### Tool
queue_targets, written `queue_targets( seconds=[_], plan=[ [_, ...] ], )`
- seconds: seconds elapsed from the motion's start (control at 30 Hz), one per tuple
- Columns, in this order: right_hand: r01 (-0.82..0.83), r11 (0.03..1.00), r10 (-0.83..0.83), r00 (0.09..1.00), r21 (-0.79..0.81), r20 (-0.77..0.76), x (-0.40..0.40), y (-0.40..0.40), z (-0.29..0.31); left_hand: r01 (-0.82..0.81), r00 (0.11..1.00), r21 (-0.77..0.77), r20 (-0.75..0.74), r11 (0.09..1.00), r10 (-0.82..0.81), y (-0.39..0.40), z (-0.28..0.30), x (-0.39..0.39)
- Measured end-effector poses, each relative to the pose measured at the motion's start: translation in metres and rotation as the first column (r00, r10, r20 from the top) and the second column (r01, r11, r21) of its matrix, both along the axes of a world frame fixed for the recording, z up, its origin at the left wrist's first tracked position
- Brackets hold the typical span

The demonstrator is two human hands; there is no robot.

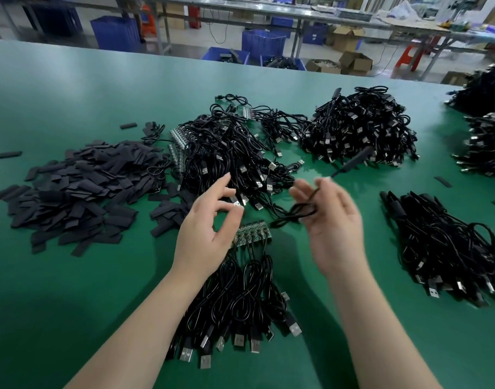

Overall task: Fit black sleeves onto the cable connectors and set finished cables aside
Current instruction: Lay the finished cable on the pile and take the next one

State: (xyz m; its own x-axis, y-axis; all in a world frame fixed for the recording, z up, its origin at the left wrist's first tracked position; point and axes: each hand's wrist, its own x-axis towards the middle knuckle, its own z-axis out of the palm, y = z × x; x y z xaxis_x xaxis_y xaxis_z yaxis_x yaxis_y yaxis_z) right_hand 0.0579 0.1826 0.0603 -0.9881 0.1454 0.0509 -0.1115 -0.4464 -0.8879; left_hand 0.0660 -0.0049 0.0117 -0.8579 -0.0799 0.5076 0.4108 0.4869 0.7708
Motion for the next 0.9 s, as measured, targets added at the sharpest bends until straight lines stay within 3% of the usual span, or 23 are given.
queue_targets(
  seconds=[0.07,0.1,0.13,0.2,0.27,0.3,0.4,0.47,0.5,0.57,0.67,0.7,0.8,0.83,0.9],
  plan=[
    [0.15,0.988,-0.148,0.988,0.04,-0.051,-0.003,0.029,0.02,-0.014,0.999,0.006,0.046,1.0,0.014,0.0,-0.003,-0.001],
    [0.263,0.953,-0.254,0.964,0.151,-0.078,-0.004,0.045,0.029,-0.02,0.998,-0.022,0.062,1.0,0.021,0.0,-0.005,-0.001],
    [0.373,0.877,-0.357,0.928,0.304,-0.107,-0.006,0.063,0.036,-0.022,0.997,-0.057,0.074,0.998,0.026,0.0,-0.006,-0.002],
    [0.471,0.601,-0.494,0.854,0.646,-0.164,-0.012,0.098,0.043,-0.023,0.995,-0.132,0.091,0.991,0.035,0.001,-0.009,-0.003],
    [0.345,0.201,-0.565,0.806,0.917,-0.179,-0.022,0.127,0.037,-0.034,0.993,-0.218,0.106,0.975,0.058,0.002,-0.009,-0.004],
    [0.235,0.03,-0.595,0.785,0.972,-0.171,-0.027,0.136,0.03,-0.036,0.99,-0.26,0.121,0.965,0.07,0.001,-0.009,-0.005],
    [-0.075,-0.224,-0.639,0.764,0.972,-0.089,-0.036,0.14,0.009,-0.023,0.981,-0.371,0.169,0.929,0.092,-0.001,-0.01,-0.005],
    [-0.102,-0.349,-0.602,0.786,0.932,-0.14,-0.036,0.129,0.001,-0.009,0.98,-0.435,0.177,0.9,0.095,-0.001,-0.01,-0.006],
    [-0.023,-0.379,-0.539,0.818,0.925,-0.2,-0.035,0.119,0.0,0.001,0.977,-0.463,0.19,0.886,0.098,0.0,-0.01,-0.007],
    [0.107,-0.334,-0.343,0.912,0.937,-0.227,-0.03,0.088,0.001,0.031,0.967,-0.512,0.234,0.858,0.105,0.0,-0.011,-0.009],
    [-0.049,-0.046,-0.072,0.996,0.998,0.046,-0.017,0.026,-0.001,0.075,0.956,-0.542,0.279,0.837,0.095,-0.002,-0.012,-0.009],
    [-0.113,-0.026,-0.014,0.994,0.993,0.113,-0.013,0.008,-0.005,0.087,0.954,-0.535,0.287,0.84,0.084,-0.002,-0.012,-0.009],
    [-0.173,-0.165,0.008,0.984,0.971,0.176,-0.012,-0.025,-0.025,0.1,0.953,-0.488,0.297,0.867,0.057,-0.002,-0.012,-0.009],
    [-0.18,-0.158,-0.018,0.984,0.971,0.179,-0.013,-0.029,-0.031,0.1,0.953,-0.477,0.298,0.873,0.053,-0.002,-0.012,-0.009],
    [-0.181,-0.035,-0.052,0.983,0.983,0.179,-0.016,-0.032,-0.039,0.103,0.951,-0.462,0.304,0.881,0.048,-0.002,-0.013,-0.01]
  ],
)
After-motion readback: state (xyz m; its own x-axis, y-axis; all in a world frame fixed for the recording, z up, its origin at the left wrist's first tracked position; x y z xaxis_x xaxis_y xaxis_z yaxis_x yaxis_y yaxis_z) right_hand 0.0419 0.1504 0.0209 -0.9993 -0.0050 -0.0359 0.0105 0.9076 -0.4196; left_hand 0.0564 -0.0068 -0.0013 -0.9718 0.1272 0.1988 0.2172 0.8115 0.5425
